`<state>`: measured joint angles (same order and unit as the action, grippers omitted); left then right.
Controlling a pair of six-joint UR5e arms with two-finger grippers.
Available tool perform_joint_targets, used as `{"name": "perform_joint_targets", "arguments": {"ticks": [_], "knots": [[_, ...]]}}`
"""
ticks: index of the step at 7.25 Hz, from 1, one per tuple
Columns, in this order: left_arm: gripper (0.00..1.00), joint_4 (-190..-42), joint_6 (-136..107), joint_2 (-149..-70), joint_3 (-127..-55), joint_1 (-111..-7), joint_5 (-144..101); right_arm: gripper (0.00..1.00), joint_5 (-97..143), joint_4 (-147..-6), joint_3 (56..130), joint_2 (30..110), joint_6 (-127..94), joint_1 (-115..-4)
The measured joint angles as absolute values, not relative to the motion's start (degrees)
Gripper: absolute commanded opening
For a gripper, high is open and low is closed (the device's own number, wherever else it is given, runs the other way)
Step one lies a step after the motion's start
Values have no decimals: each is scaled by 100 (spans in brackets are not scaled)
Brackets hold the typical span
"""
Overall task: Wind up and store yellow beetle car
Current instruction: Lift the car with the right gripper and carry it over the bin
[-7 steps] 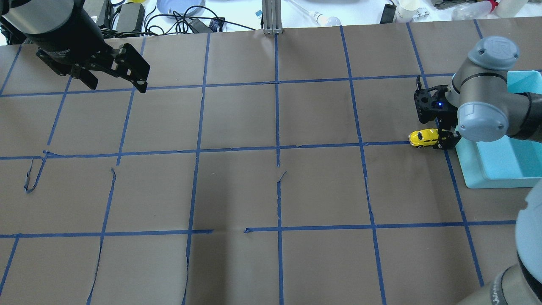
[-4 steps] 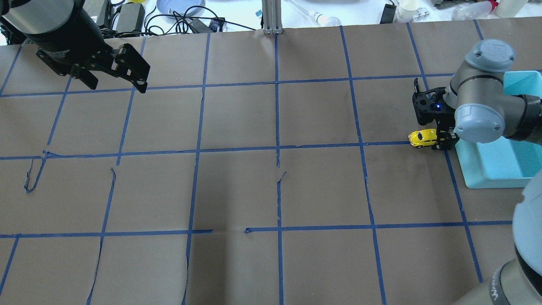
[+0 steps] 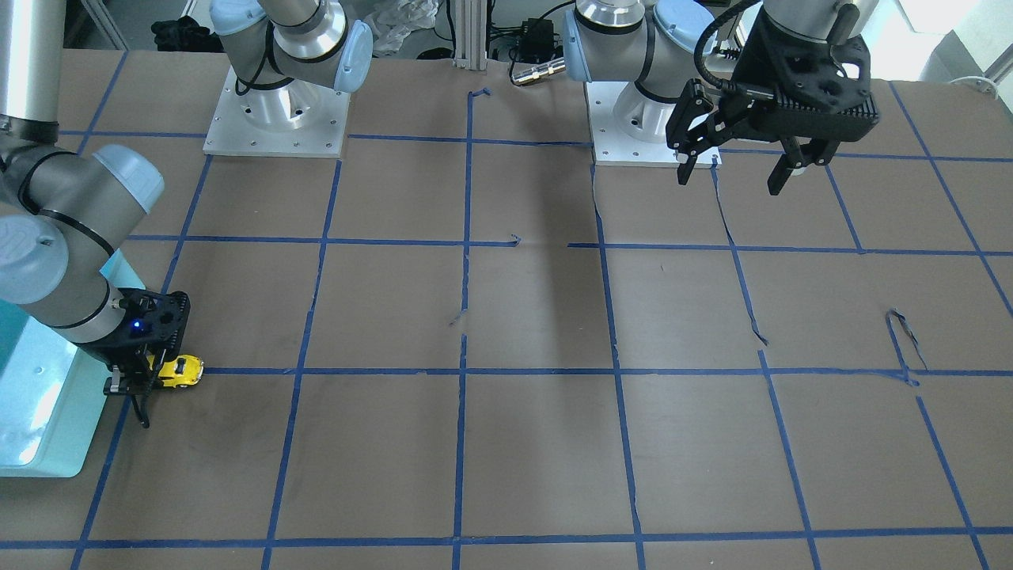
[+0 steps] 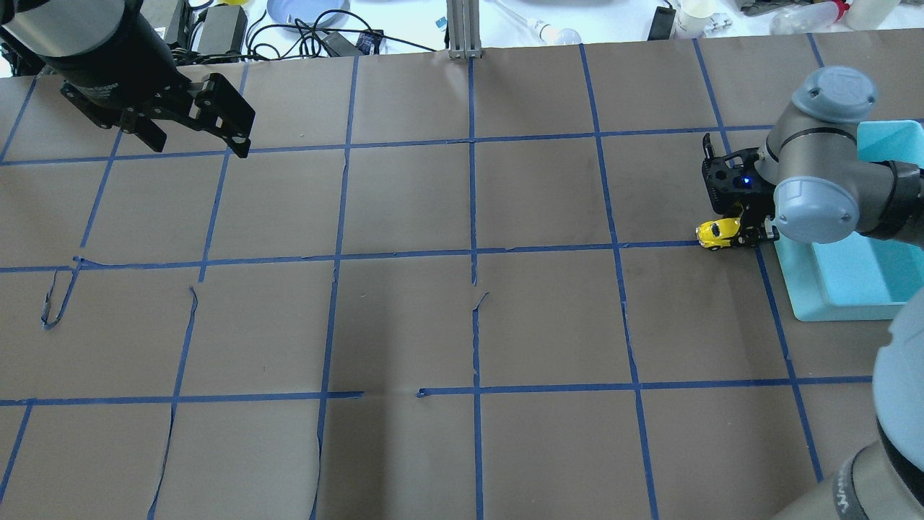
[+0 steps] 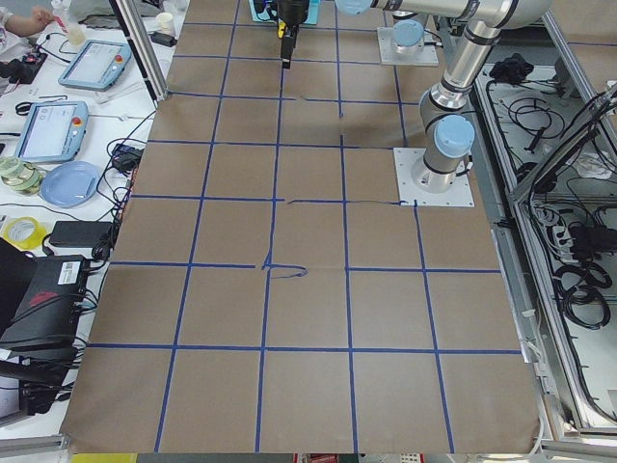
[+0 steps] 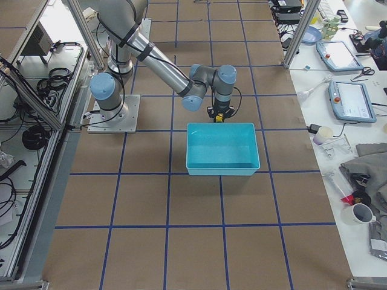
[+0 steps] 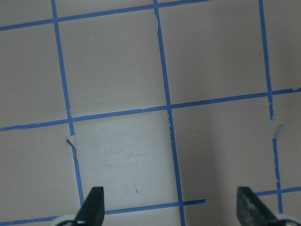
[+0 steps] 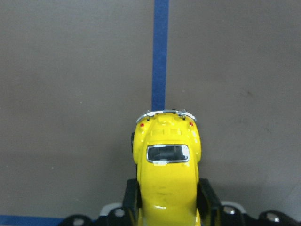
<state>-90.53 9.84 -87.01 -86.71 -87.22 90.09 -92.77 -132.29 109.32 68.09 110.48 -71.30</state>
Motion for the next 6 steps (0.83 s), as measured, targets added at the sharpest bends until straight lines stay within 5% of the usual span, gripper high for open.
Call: {"name": "perform_joint_targets", "arguments": {"ticks": [6], "knots": [[100,-9053,984,-8694,-8666,-8719,9009,0,-9171,-11381,9351,7014,10606,-7517]]}}
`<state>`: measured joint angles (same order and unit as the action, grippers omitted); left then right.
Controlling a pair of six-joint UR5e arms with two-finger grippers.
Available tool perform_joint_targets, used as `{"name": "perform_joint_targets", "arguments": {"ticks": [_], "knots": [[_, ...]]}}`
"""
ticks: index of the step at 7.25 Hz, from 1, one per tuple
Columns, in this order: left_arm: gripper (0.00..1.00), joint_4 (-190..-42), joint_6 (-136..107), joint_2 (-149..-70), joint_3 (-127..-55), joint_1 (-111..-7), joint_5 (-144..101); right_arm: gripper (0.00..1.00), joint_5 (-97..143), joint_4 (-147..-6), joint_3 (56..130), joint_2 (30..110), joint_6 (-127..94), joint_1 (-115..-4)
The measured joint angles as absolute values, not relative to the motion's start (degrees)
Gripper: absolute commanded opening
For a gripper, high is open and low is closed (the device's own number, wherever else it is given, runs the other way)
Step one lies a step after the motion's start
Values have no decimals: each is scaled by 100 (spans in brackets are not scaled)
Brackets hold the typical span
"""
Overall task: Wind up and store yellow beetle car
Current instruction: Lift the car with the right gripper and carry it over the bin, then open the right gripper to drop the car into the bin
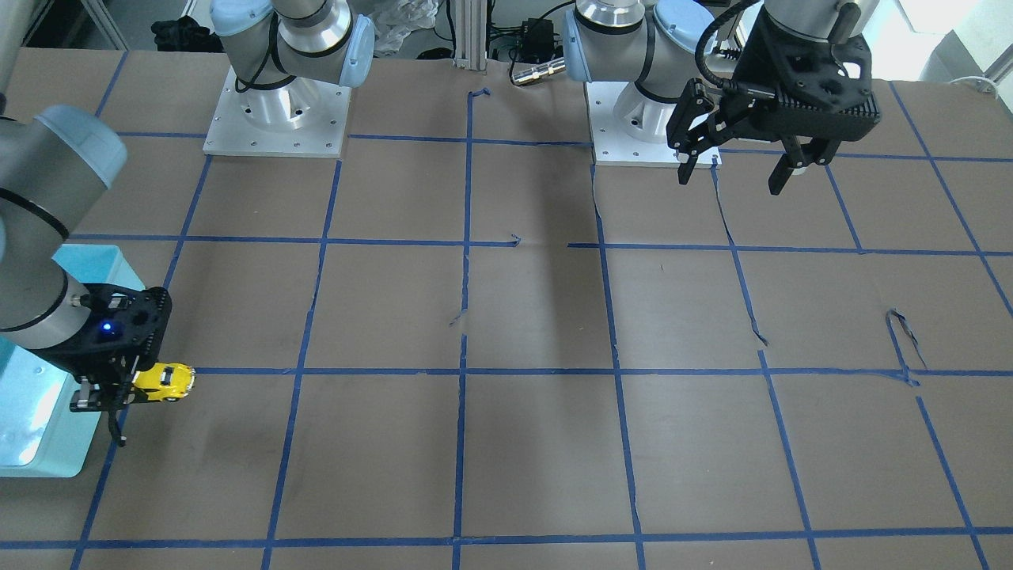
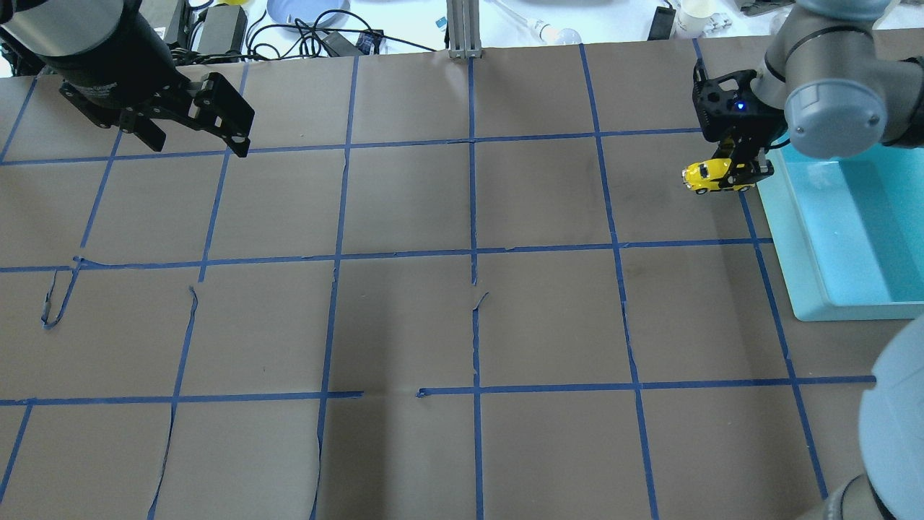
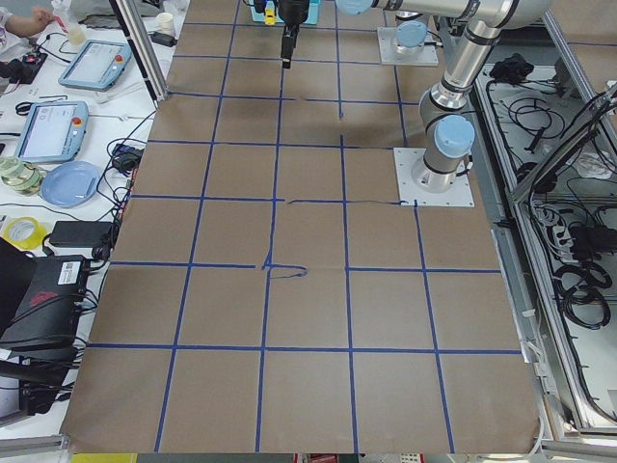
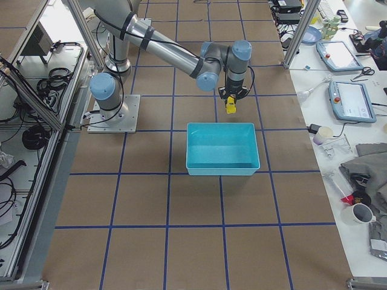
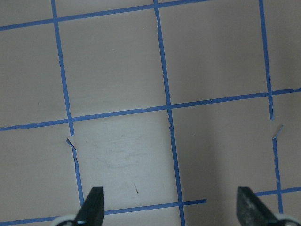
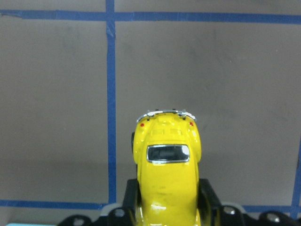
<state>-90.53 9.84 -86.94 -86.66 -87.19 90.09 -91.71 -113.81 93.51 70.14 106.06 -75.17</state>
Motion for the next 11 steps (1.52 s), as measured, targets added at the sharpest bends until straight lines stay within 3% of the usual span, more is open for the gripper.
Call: {"name": "perform_joint_targets", "arguments": {"ticks": [4,6,8,9,10,11], "knots": [[100,-9048,984,-8693,-8666,-8719,9009,0,-9592,-10821,9080,7110,11954,-6222],[100,-9051,984,-8692,-8666,-8719,9009,0,-9537,-11172,9467,6953,12512,-5621],[100,-9049,984,-8687,-8666,-8719,9009,7,-9415,-11971,10028,6746,12633,-5402],[100,-9049,984,-8685,-8667,-8719,9009,42,-9392,-12250,10201,6673,12638,-5380],[100,-9048,984,-8684,-8671,-8719,9009,99,-9383,-12438,10292,6596,12635,-5374],[100,-9048,984,-8684,-8672,-8719,9009,100,-9380,-12492,10328,6569,12593,-5375]]}}
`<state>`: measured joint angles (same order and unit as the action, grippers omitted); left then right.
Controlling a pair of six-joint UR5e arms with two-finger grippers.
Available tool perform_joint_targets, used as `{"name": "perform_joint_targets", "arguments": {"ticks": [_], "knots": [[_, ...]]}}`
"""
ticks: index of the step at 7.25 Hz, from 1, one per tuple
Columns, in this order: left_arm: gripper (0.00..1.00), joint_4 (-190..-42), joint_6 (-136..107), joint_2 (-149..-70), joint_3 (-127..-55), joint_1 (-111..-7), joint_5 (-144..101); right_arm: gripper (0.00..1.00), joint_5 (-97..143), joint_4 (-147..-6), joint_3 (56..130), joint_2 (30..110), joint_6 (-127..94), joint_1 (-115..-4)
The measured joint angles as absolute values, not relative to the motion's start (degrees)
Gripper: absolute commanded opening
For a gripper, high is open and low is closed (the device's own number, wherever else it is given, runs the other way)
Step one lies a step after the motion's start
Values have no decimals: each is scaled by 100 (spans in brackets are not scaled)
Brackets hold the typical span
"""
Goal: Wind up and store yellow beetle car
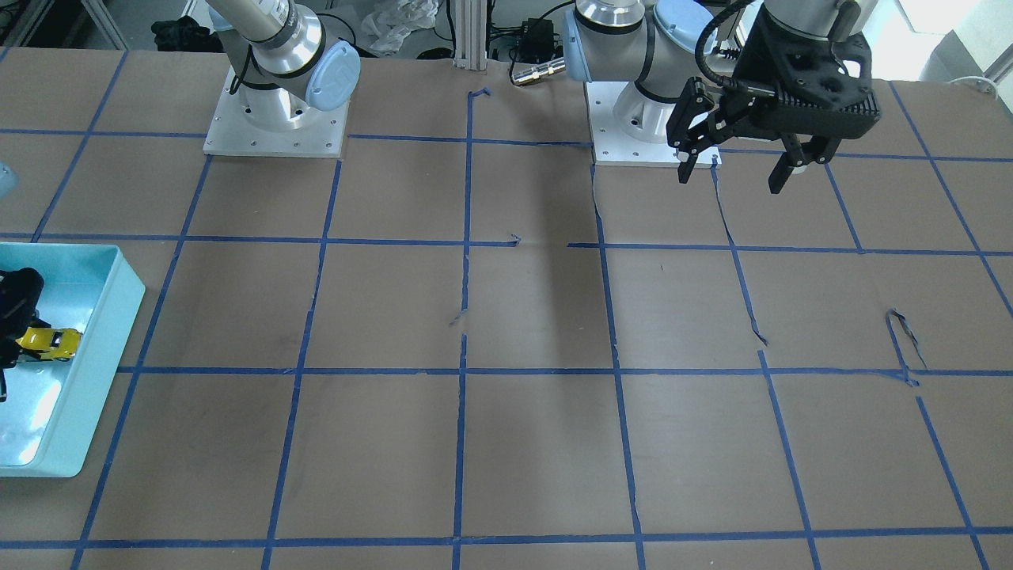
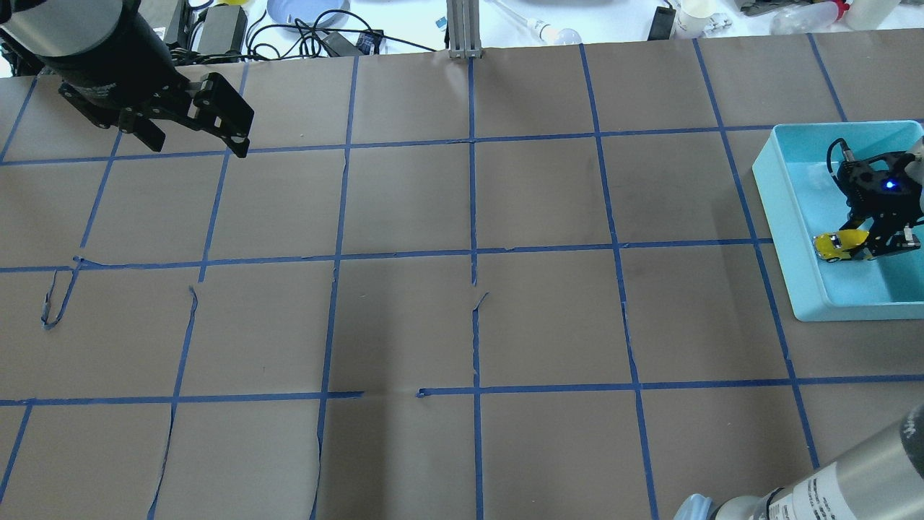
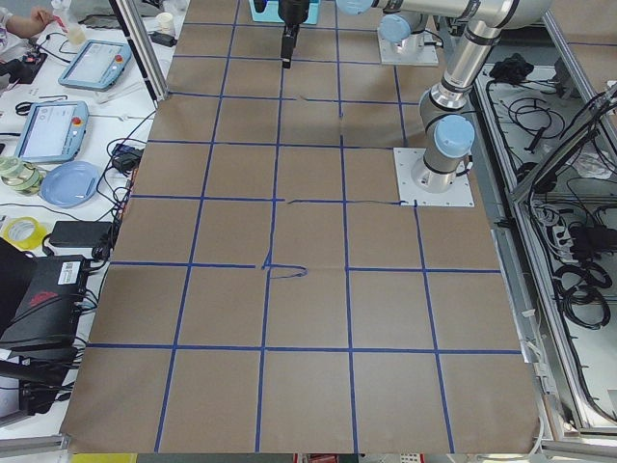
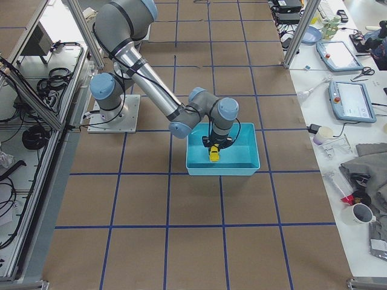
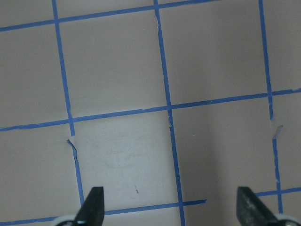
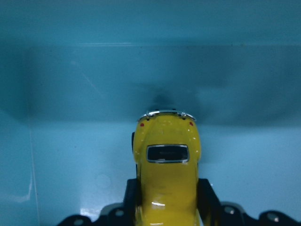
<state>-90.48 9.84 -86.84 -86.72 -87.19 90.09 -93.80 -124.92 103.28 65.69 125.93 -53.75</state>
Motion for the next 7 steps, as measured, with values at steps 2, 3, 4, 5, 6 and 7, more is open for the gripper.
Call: {"name": "perform_joint_targets", "arguments": {"ticks": [2,3,4,5,6,7], "knots": [[100,-9045,984,-8684,-8667,-8722,9009,100,-9316,-12441,10304,6772,12334,-5405],[100,-9044,984,-8684,-8666,-8722,9009,100,-9169,-12373,10283,7058,12061,-5419],[100,-9045,984,-8683,-8666,-8720,9009,100,-9017,-12165,10210,7403,11629,-5452],[100,-9047,984,-8683,-8666,-8719,9009,100,-8882,-11613,9967,7756,11015,-5557],[100,-9046,987,-8683,-8663,-8719,9009,100,-8787,-10889,9556,8033,10213,-5746],[100,-9042,988,-8685,-8657,-8719,9009,100,-8727,-10142,9030,8213,9270,-6035]]}}
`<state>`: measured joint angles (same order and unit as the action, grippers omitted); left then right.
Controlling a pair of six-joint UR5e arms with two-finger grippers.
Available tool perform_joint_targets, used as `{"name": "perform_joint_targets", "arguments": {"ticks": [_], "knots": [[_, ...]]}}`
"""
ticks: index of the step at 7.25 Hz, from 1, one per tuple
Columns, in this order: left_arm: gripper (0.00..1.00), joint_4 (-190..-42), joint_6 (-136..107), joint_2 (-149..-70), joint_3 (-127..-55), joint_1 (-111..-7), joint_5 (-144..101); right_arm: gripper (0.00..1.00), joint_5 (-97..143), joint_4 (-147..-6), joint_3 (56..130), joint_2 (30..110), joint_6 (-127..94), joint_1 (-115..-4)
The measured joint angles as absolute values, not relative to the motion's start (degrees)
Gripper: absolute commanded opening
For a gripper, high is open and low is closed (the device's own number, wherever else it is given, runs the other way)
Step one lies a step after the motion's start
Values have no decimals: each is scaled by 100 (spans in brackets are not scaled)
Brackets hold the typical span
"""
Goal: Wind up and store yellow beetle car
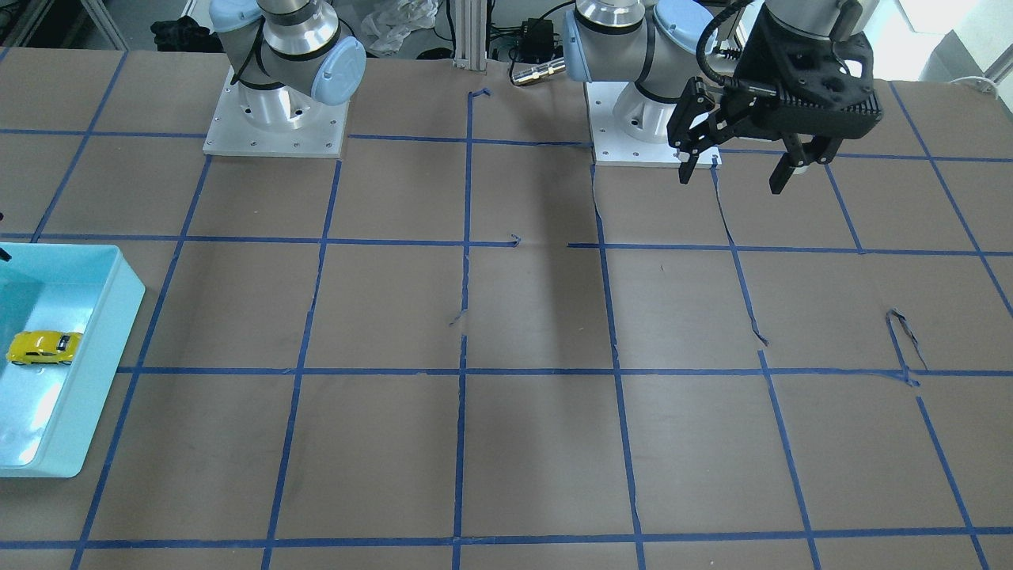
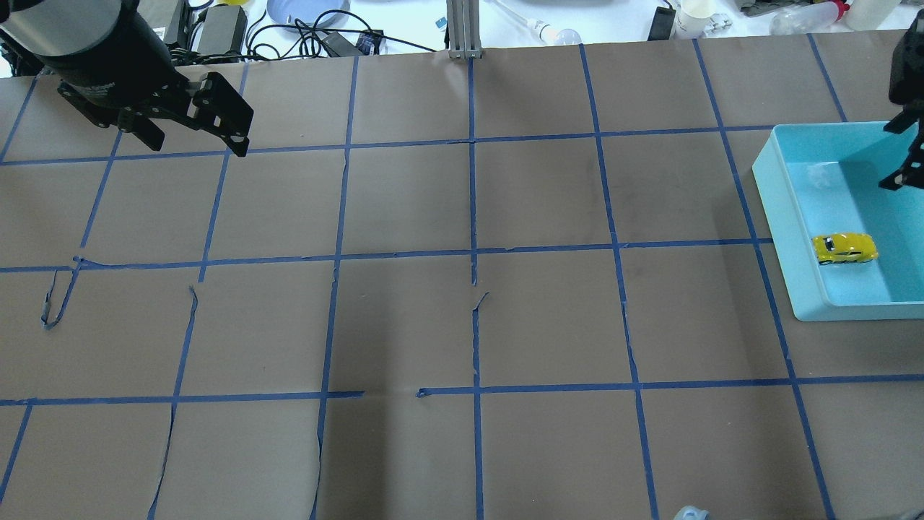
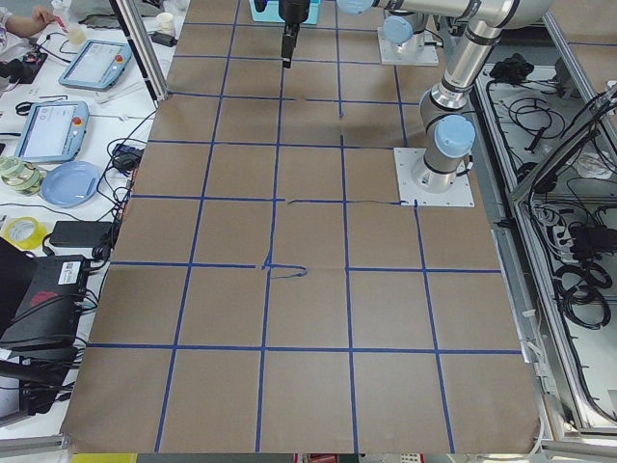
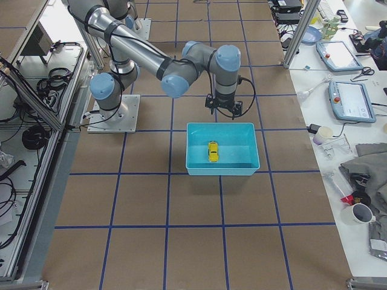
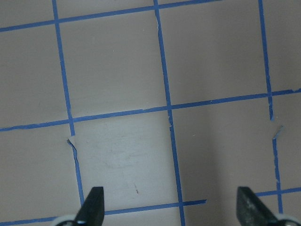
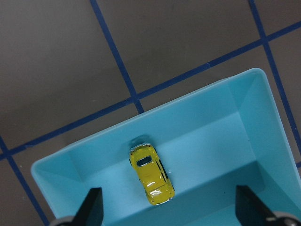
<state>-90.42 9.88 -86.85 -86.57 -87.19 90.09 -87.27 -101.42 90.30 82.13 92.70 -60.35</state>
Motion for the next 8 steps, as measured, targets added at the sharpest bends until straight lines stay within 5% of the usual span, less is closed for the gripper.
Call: {"name": "perform_joint_targets", "arguments": {"ticks": [3,8], "knots": [[100,-9036,985,-8685,-8649,-8721,9009,100,-8690,-8596,7953,8428,5954,-7226],[100,-9035,984,-8682,-8646,-8727,9009,100,-8741,-8426,7865,8516,687,-9236]]}}
